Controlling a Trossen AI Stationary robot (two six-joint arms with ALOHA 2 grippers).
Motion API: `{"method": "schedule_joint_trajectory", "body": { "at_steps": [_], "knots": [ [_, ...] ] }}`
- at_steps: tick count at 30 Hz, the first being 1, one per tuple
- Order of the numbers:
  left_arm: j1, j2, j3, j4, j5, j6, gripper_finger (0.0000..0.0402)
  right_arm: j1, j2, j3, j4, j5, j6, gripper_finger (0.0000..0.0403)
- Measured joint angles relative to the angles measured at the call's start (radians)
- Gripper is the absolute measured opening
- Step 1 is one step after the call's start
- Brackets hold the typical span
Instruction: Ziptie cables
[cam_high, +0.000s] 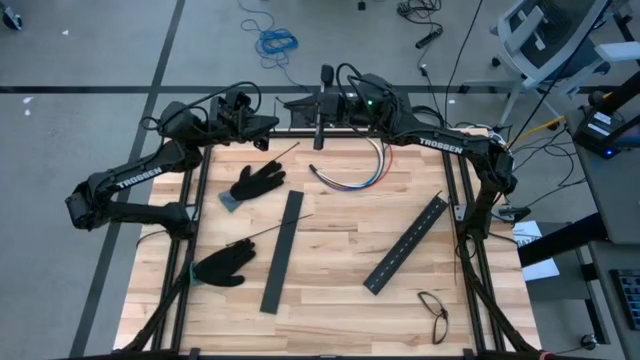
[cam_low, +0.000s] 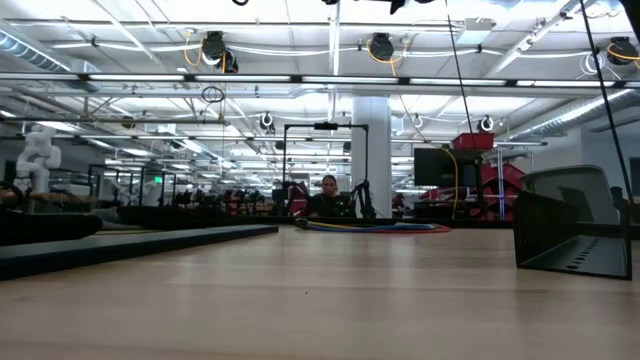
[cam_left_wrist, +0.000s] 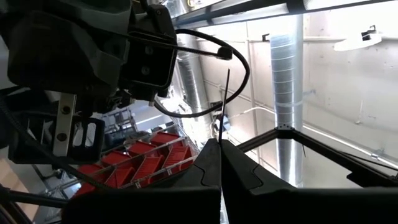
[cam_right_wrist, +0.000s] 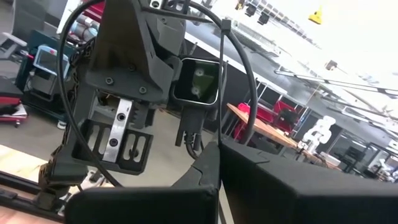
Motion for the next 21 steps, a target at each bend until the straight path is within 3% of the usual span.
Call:
{"method": "schedule_joint_trajectory", "body": {
  "at_steps": [21],
  "knots": [
    [0.000, 0.009, 0.000, 0.000, -0.008, 0.002, 0.0000, 0.008, 0.000, 0.000, -0.001, 0.000, 0.002, 0.0000]
  ]
}}
